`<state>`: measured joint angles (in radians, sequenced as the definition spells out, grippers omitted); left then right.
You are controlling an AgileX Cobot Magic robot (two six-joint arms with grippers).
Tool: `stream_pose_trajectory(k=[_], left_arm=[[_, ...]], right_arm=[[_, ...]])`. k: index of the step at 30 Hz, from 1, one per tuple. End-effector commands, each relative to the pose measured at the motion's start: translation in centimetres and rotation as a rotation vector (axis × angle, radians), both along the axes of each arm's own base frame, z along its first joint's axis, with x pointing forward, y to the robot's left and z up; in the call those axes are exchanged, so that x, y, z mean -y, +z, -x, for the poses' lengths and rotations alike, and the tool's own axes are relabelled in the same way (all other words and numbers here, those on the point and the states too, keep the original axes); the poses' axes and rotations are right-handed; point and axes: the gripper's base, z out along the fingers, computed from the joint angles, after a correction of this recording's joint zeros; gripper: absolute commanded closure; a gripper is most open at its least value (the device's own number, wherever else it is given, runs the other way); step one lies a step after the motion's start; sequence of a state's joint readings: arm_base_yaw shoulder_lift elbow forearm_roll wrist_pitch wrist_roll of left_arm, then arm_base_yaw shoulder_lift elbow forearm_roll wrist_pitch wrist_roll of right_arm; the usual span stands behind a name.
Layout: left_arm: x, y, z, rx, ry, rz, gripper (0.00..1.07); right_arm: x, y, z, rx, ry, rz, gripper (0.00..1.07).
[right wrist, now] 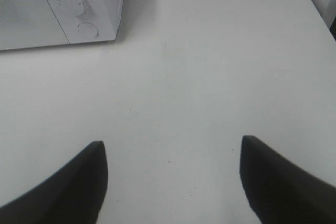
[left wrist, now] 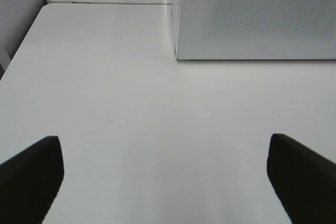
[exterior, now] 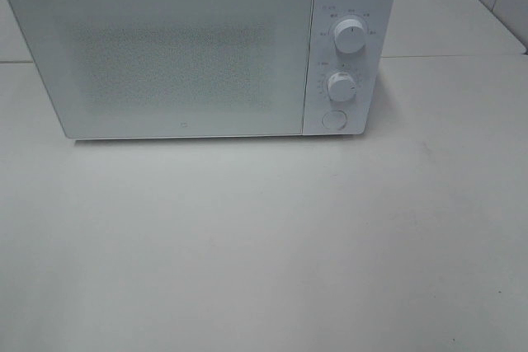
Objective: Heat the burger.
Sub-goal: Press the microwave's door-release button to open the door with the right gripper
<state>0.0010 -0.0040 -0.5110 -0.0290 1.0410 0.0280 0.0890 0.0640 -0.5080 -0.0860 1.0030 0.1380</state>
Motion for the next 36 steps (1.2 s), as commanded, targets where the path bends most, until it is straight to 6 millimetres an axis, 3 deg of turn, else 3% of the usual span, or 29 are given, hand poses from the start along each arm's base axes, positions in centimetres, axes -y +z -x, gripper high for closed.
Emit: stream_pose_trajectory(k=[1,26,29,36], left_arm=[[0.0,-0.2,0.3,0.019,0.004,0.007,0.09],[0.0,-0.2,0.2,0.018,0.004,0.007,0.09],[0.0,-0.2,0.2,0.018,0.004,0.007,0.09],[0.0,-0.2,0.2,0.018,0.004,0.007,0.09]], right_arm=[[0.1,-0.1,1.1,0.066,-0.047,-0.001,0.38],[0.1,0.3,1.4,0.098,-0.081,0.006,0.38],[0.1,1.3,1.0,0.094,-0.079,0.007,0.38],[0.0,2.8,-2.6,0.1,-0.066,0.015,0.31]])
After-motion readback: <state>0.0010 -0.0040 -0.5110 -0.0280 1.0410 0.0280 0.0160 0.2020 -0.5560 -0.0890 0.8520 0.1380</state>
